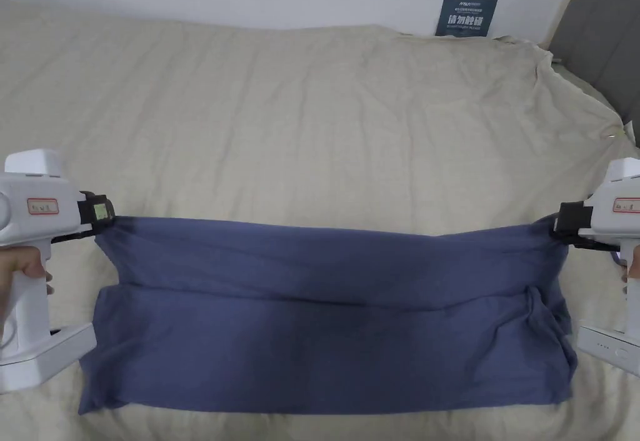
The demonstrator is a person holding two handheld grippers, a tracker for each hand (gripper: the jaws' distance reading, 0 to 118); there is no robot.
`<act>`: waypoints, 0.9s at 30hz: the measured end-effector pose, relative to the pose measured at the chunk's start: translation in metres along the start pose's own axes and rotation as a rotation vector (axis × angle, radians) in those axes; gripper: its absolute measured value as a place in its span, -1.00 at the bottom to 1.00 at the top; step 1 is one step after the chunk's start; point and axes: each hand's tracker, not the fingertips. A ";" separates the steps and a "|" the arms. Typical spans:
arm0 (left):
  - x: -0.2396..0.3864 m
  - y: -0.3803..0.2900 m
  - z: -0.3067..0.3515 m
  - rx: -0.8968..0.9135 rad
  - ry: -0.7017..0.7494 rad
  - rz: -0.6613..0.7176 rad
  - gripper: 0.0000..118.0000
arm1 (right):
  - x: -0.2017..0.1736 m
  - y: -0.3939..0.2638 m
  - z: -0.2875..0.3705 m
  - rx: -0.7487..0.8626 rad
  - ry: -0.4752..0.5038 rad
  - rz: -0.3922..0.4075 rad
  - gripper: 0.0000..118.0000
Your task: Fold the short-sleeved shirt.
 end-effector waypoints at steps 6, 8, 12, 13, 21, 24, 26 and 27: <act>-0.008 -0.048 0.015 -0.040 0.024 -0.006 -1.00 | 0.013 -0.049 0.012 -0.030 -0.007 -0.006 -0.98; -0.008 -0.065 0.014 -0.074 0.039 -0.019 -1.00 | 0.018 -0.067 0.007 -0.062 -0.031 0.000 -0.98; -0.006 -0.100 0.003 -0.152 0.091 -0.082 -1.00 | 0.027 -0.102 -0.009 -0.138 -0.065 0.002 -0.98; -0.006 -0.107 0.000 -0.179 0.103 -0.095 -1.00 | 0.027 -0.109 -0.012 -0.157 -0.071 0.000 -0.98; -0.008 -0.135 -0.009 -0.219 0.137 -0.126 -1.00 | 0.029 -0.146 -0.032 -0.236 -0.106 0.012 -0.98; -0.002 -0.137 -0.010 -0.222 0.153 -0.231 -1.00 | 0.022 -0.147 -0.034 -0.229 -0.127 0.064 -0.98; 0.003 -0.139 -0.010 -0.221 0.165 -0.291 -1.00 | 0.022 -0.146 -0.033 -0.231 -0.129 0.070 -0.98; 0.004 -0.139 -0.010 -0.222 0.168 -0.300 -1.00 | 0.023 -0.146 -0.033 -0.233 -0.128 0.066 -0.97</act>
